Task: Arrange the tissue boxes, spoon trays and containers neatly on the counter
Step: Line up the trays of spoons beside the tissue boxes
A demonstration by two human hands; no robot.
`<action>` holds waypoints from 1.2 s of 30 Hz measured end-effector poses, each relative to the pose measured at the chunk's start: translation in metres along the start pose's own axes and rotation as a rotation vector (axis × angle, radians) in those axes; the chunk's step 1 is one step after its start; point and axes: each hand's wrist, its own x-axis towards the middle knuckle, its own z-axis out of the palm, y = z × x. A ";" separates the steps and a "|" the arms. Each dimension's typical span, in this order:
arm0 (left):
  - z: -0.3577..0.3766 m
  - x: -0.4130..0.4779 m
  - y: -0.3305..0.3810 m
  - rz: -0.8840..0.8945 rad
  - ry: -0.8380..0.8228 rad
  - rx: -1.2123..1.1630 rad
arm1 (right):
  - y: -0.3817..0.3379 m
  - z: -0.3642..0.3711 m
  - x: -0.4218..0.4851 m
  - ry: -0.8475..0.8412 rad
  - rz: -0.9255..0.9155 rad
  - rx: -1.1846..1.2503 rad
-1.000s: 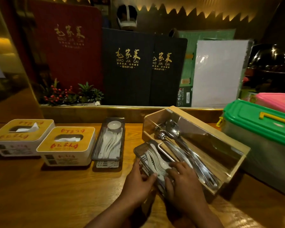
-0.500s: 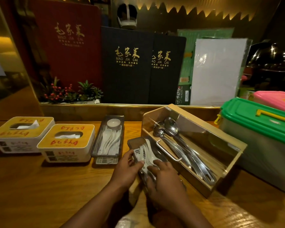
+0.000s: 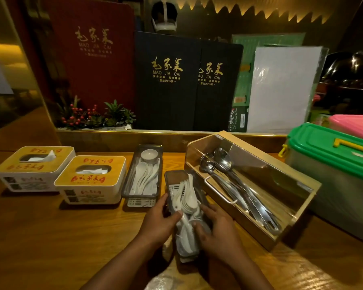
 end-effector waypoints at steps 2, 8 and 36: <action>-0.003 0.002 0.000 -0.006 0.010 0.039 | 0.000 0.006 0.000 0.004 0.009 0.034; -0.006 0.004 -0.005 -0.017 0.023 0.071 | 0.001 0.012 -0.002 0.040 0.026 0.091; 0.019 0.001 0.052 0.425 0.112 0.460 | 0.007 -0.101 -0.009 0.300 0.053 0.212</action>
